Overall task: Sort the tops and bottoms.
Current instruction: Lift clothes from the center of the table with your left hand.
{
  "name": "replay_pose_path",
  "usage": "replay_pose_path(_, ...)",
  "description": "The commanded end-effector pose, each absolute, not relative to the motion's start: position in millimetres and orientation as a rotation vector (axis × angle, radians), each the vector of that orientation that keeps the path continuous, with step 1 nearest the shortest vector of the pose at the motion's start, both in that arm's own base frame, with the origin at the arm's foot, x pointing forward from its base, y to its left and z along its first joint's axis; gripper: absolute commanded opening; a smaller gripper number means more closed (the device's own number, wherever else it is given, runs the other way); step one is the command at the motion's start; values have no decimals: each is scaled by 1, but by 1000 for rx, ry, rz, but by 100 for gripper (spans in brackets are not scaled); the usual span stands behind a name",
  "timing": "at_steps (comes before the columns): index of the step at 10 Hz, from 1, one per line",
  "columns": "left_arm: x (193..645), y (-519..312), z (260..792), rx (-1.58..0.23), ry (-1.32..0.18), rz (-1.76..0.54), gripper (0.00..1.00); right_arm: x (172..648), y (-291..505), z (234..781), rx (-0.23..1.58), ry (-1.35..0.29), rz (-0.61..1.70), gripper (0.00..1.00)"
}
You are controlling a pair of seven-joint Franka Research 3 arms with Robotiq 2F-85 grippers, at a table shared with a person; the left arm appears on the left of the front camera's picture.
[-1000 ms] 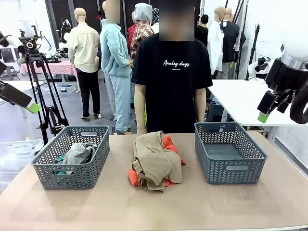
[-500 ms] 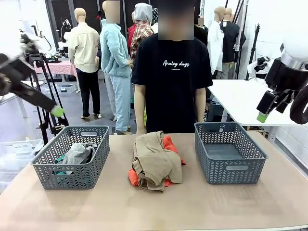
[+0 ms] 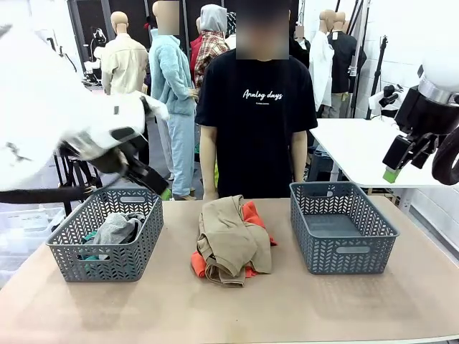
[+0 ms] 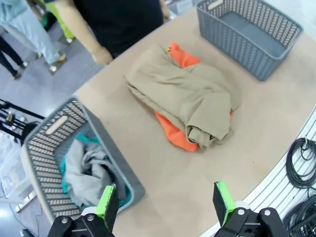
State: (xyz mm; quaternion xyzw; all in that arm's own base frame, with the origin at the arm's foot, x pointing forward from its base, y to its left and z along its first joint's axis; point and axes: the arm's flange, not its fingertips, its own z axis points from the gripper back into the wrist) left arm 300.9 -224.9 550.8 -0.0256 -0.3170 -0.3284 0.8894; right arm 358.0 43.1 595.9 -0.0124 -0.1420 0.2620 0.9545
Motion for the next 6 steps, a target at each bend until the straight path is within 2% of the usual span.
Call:
replay_pose_path(1, 306, -229, 538, -39, -569, -644, 100, 358, 43, 596, -32, -276, 523, 100)
replay_pose_path(2, 293, -201, 544, -42, -552, -629, 100, 358, 43, 596, -32, -276, 523, 100)
replay_pose_path(3, 308, -232, 534, -51, -614, -677, 100, 358, 43, 596, -32, -276, 523, 100)
replay_pose_path(5, 309, -223, 530, -48, -575, -661, 100, 358, 43, 596, -32, -276, 523, 100)
replay_pose_path(6, 288, -214, 544, -13, -564, -637, 100, 358, 43, 596, -32, -276, 523, 100)
